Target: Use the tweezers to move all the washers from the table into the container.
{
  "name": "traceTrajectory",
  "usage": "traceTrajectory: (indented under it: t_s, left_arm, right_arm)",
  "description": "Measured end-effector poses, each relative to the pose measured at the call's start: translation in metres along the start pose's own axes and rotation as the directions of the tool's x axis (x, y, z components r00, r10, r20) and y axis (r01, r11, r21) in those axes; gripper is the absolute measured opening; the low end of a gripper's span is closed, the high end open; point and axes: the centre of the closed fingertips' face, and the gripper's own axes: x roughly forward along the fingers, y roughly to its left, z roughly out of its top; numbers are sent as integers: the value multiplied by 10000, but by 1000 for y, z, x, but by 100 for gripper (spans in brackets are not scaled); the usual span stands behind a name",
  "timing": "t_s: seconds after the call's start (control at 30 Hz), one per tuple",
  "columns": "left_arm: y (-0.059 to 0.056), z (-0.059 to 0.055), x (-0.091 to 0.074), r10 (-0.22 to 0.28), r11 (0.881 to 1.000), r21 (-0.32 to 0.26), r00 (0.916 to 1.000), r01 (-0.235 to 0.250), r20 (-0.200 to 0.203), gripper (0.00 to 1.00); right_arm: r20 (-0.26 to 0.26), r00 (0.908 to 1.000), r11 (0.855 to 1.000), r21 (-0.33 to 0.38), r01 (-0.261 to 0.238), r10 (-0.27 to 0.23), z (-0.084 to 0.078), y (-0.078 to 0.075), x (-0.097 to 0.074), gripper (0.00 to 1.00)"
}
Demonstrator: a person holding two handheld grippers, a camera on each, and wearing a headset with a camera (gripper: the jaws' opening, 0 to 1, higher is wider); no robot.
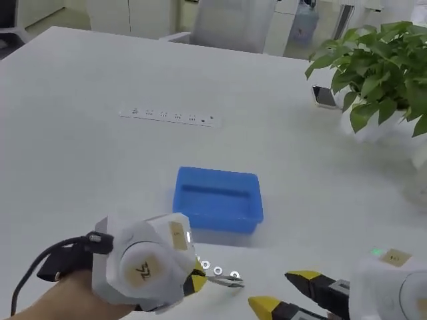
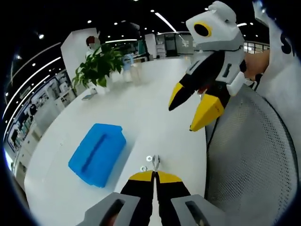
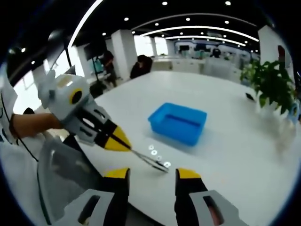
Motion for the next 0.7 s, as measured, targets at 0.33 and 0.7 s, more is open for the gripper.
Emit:
traceTrajectory:
  t_s: [0.33, 0.7]
  left_arm:
    - [-14, 29, -18, -178, 9939, 1093, 9996, 152, 225, 0]
    - [-35, 55, -47, -1103, 9694, 2234, 9936, 1018, 260, 0]
  right_arm:
    - [-657, 9884, 9792, -1416, -1454, 1372, -3, 32, 14, 23]
    - [-1524, 9585, 8563, -4314, -2839, 2410, 6, 59, 23, 21]
